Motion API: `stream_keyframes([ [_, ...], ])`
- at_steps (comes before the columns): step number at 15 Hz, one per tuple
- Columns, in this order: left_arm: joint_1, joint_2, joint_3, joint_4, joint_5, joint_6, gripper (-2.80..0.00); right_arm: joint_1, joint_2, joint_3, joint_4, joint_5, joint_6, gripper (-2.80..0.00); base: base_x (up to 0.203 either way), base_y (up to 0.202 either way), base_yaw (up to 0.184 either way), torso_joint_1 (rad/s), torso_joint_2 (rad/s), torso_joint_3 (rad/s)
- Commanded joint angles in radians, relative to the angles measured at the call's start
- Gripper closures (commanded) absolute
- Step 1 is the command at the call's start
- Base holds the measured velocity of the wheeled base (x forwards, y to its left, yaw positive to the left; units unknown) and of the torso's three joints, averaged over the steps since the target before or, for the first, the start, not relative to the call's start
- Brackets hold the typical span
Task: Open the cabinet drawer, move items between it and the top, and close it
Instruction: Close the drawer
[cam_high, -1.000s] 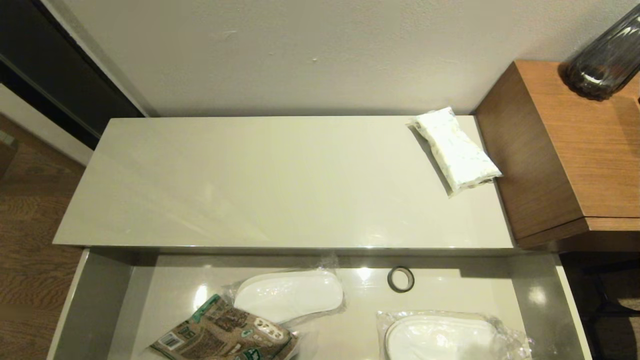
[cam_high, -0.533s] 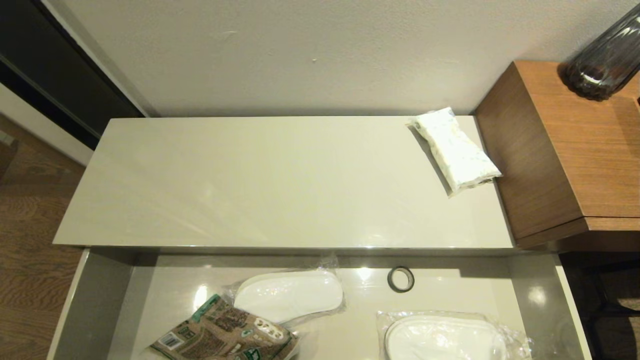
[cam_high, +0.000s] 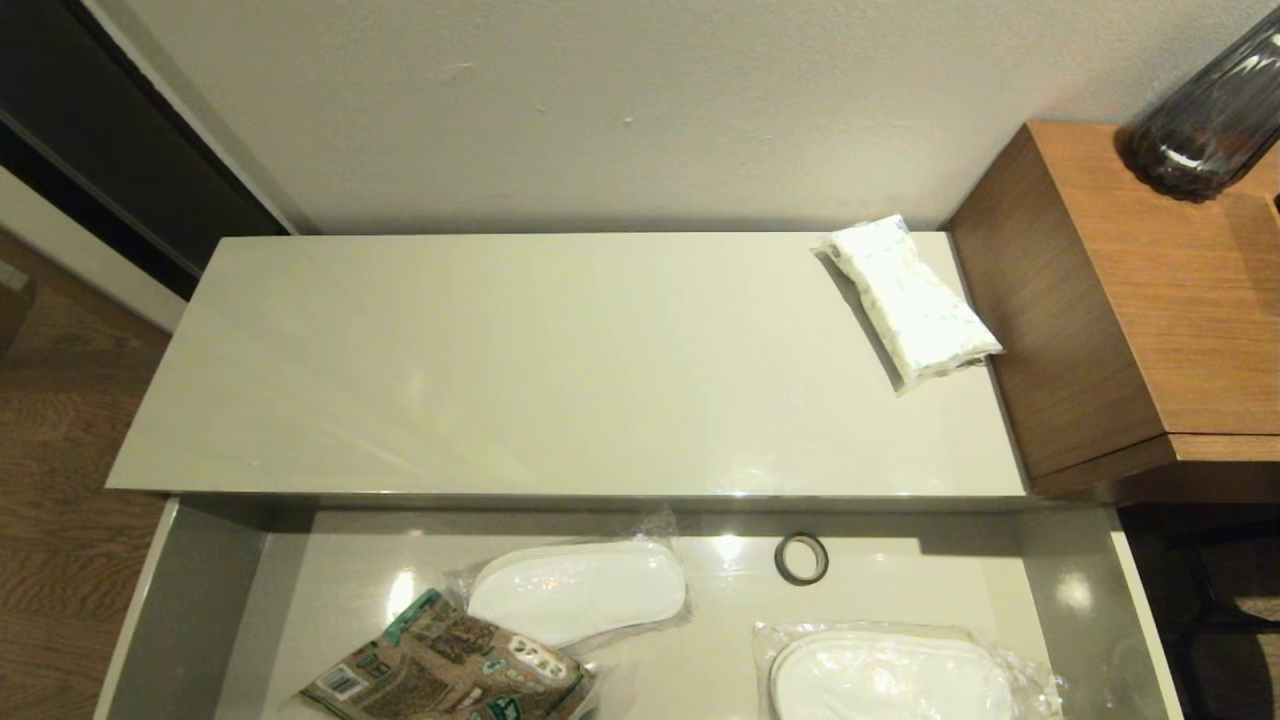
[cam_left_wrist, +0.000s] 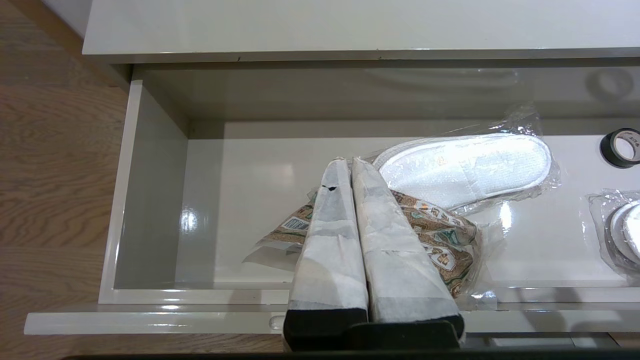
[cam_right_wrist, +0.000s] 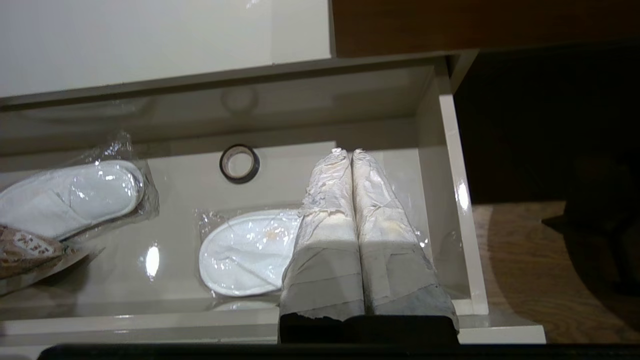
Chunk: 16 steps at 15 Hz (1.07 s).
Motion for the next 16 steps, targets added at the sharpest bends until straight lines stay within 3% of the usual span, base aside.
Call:
stream_keyframes([
  [1,0.0,0.002,0.0,0.0,0.0,0.0,0.0,0.0,-0.039,0.002,-0.007,-0.004,-0.011,0.0,0.0,0.0,0.0,0.0,0.0,0.0],
  [4,0.0,0.002,0.002,-0.001,0.002,-0.001,0.0,0.0,-0.044,0.002,0.013,0.006,-0.169,0.0,0.0,0.0,0.0,0.0,0.0,0.0],
  [6,0.0,0.002,0.002,0.0,0.002,-0.003,0.0,0.0,-0.044,-0.002,0.039,0.023,-0.199,0.0,0.0,0.0,0.0,0.0,0.0,0.0],
  [9,0.0,0.002,0.002,0.0,0.002,-0.003,0.0,0.0,-0.044,-0.006,0.043,0.012,-0.139,0.0,0.0,0.0,0.0,0.0,0.0,0.0],
  [12,0.0,0.002,0.002,0.0,0.002,-0.003,0.0,0.0,-0.042,-0.038,0.061,0.015,-0.136,0.0,0.0,0.0,0.0,0.0,0.0,0.0],
  [14,0.0,0.002,0.002,0.0,0.002,-0.003,0.0,0.0,0.021,-0.21,0.178,0.045,-0.131,0.0,0.0,0.0,0.0,0.0,0.0,0.0],
  [16,0.0,0.002,0.002,0.0,0.002,-0.003,0.0,-0.003,0.157,-0.377,0.298,0.065,-0.075,0.0,0.0,0.0,0.0,0.0,0.0,0.0],
])
